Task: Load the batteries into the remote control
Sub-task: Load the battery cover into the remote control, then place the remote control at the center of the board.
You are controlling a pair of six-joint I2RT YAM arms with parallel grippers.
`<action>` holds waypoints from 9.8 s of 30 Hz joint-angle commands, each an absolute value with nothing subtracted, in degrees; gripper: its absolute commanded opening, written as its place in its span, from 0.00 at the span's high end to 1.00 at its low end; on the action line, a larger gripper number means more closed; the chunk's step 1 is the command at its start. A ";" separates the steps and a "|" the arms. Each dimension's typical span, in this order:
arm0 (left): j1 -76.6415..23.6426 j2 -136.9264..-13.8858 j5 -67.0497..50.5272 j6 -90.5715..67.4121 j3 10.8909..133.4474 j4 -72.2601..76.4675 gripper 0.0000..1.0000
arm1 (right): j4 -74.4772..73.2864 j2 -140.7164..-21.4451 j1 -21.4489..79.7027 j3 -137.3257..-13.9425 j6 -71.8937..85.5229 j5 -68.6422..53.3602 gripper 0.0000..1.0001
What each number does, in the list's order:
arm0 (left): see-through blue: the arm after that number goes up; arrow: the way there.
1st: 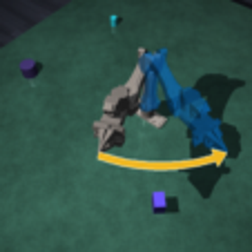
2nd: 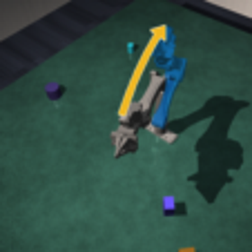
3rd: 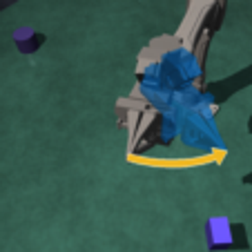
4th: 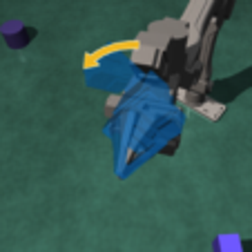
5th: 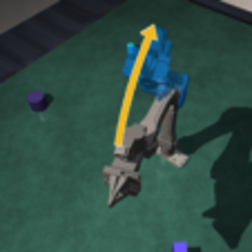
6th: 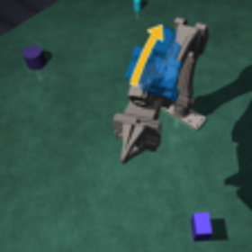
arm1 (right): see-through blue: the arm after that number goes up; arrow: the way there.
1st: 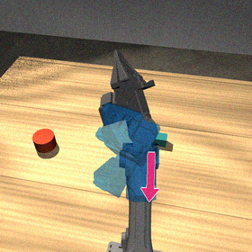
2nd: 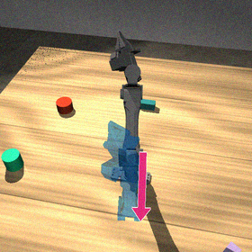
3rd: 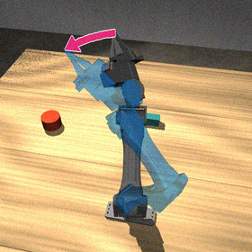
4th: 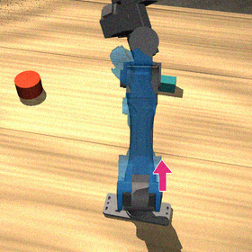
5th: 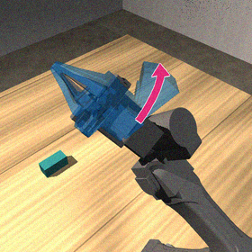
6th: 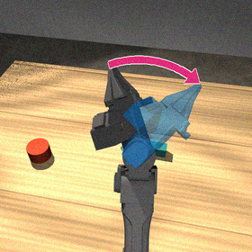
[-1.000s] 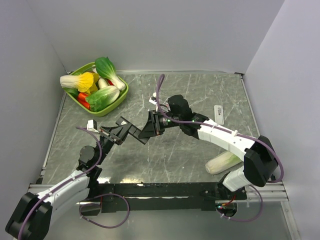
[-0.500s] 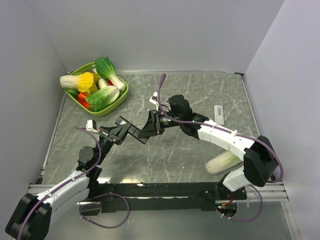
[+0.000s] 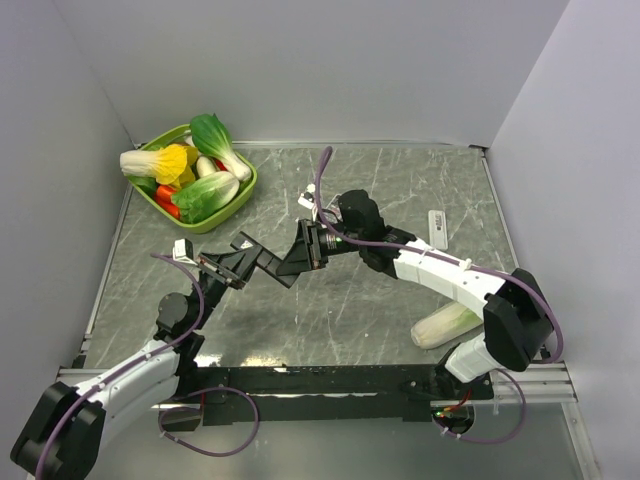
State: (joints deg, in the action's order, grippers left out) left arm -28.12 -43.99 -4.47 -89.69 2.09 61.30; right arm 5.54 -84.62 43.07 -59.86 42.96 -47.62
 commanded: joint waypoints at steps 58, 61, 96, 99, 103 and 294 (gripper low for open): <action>-36.04 -47.38 -0.18 -90.53 -1.23 63.81 0.98 | 0.45 -82.62 39.90 -67.59 32.19 -42.19 0.12; -36.04 -46.59 -0.18 -90.27 -1.14 63.28 0.98 | -3.95 -81.48 39.73 -67.24 29.63 -40.43 0.12; -36.04 -49.22 -0.18 -91.14 1.67 67.50 0.98 | -2.63 -79.36 40.78 -59.06 30.06 -45.88 0.37; -36.04 -49.39 -0.18 -91.14 1.76 67.41 0.98 | -4.04 -79.54 41.22 -59.94 28.92 -45.97 0.37; -36.04 -49.57 -0.18 -91.14 1.93 67.76 0.98 | -4.48 -79.72 41.31 -60.20 28.92 -45.27 0.37; -42.45 -101.02 26.73 -33.67 78.75 -44.04 0.01 | -32.44 -27.28 40.25 -41.58 24.17 17.57 0.00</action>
State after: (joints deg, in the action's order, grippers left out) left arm -42.09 -110.39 31.75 -33.87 77.58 -47.40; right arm -33.08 -34.52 40.56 -43.31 22.17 9.82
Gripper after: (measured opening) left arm 0.994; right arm 0.994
